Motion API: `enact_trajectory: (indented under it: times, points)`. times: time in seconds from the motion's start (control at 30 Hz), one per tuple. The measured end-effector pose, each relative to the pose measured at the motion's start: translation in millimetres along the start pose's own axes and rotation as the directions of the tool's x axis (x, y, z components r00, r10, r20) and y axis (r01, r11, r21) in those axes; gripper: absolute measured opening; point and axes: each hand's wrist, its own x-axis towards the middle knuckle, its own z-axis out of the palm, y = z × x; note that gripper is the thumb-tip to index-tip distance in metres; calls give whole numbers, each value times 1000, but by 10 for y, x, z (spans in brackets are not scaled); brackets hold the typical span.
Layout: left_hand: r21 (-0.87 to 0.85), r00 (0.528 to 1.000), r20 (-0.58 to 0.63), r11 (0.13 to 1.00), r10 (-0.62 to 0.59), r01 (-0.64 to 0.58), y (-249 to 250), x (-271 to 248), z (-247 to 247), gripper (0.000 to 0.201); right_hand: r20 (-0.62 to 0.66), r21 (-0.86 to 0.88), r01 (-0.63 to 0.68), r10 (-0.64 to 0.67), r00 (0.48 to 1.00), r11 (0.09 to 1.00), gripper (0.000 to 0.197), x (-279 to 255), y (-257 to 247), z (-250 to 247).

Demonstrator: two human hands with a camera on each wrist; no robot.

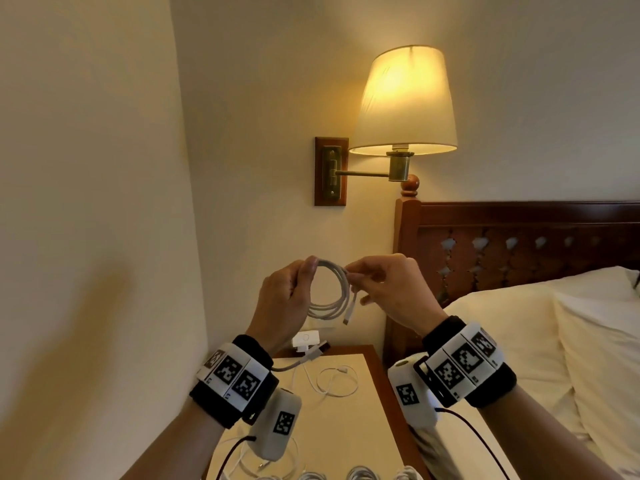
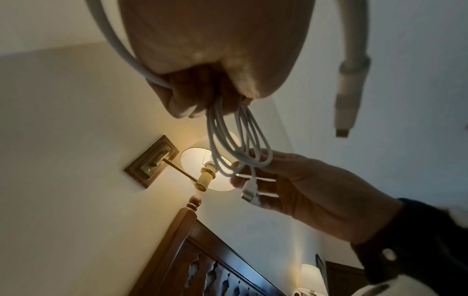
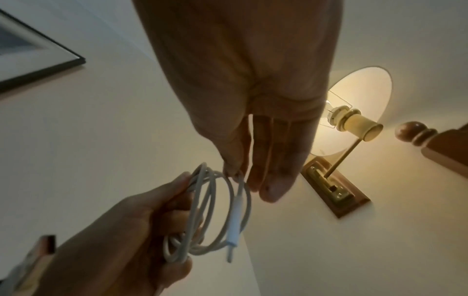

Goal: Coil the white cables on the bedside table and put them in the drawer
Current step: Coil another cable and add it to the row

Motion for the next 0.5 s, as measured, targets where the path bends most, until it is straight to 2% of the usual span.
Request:
enact_trajectory:
  times: [0.13, 0.17, 0.23, 0.27, 0.33, 0.4, 0.47, 0.5]
  points:
    - [173, 993, -79, 983, 83, -68, -91, -5, 97, 50, -122, -149, -39, 20, 992, 988, 12, -36, -75, -4]
    - [231, 990, -93, 970, 102, -79, -111, -5, 118, 49, -131, -126, -68, 51, 990, 990, 13, -34, -102, -8]
    - [297, 986, -114, 952, 117, -79, -140, -10, 157, 49, -113, 76, -158, 166, 980, 985, 14, -32, -160, -3]
    - [304, 985, -124, 950, 119, -76, -146, -9, 170, 49, -90, 228, -209, 235, 968, 951, 12, -37, -192, 6]
    - [293, 984, -138, 954, 109, -64, -148, 4, 190, 49, -35, 485, -282, 340, 940, 828, 11, -54, -247, 47]
    - [276, 986, -143, 960, 87, -45, -132, 6, 206, 50, -31, 556, -288, 366, 930, 779, 11, -79, -247, 116]
    - [223, 990, -135, 975, 38, -7, -84, -17, 208, 53, -110, 469, -233, 318, 942, 852, 9, -118, -225, 206]
    - [157, 992, -122, 987, -1, 20, -41, -36, 197, 52, -177, 348, -185, 258, 950, 919, 8, -142, -202, 246]
